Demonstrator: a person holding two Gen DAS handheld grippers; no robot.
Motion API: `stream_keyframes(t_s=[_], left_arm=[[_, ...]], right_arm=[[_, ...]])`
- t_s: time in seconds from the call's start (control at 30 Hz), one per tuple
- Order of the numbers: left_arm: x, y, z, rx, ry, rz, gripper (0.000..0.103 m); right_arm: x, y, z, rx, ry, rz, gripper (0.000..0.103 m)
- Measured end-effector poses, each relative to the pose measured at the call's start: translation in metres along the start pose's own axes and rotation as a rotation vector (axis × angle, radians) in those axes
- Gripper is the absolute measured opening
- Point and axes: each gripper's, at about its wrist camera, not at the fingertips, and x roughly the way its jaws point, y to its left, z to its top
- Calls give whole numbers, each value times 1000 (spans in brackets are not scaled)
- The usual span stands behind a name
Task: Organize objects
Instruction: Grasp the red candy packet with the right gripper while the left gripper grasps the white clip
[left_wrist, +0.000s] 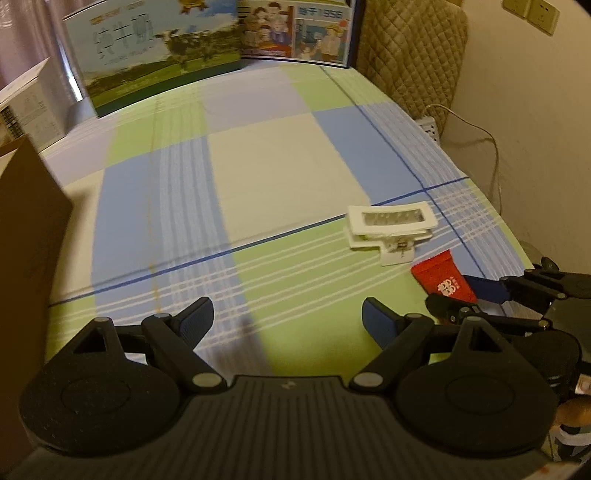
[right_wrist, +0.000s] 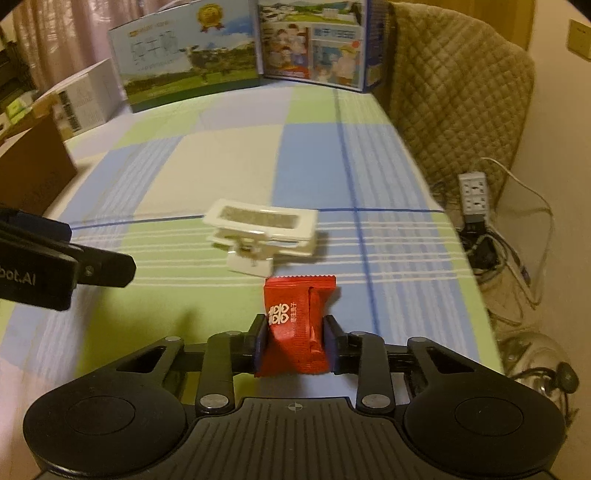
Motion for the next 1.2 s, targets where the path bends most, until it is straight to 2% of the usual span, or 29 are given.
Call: stream_keyframes(t_s=[0.4,0.67,0.87,0.97,1.2], left_arm=[[38,-38,30,30,-19,-151,87],[65,-52,45,68,-29,-144,87],[71,-53,46,96,-45,-146,77],[72,-54,46,112,-43,-168,65],[68,-46,40,114,-43,-163,64]], right_arm=[[-8,-45,8,125,-5,-57,28],[-8,-52,12,153,-14,-53,28],[-7,-52,11,163,-8,-44,28],[-6,-51,12,162,-9,-40,28],[-11,-44,13,148,-20,-26,28]])
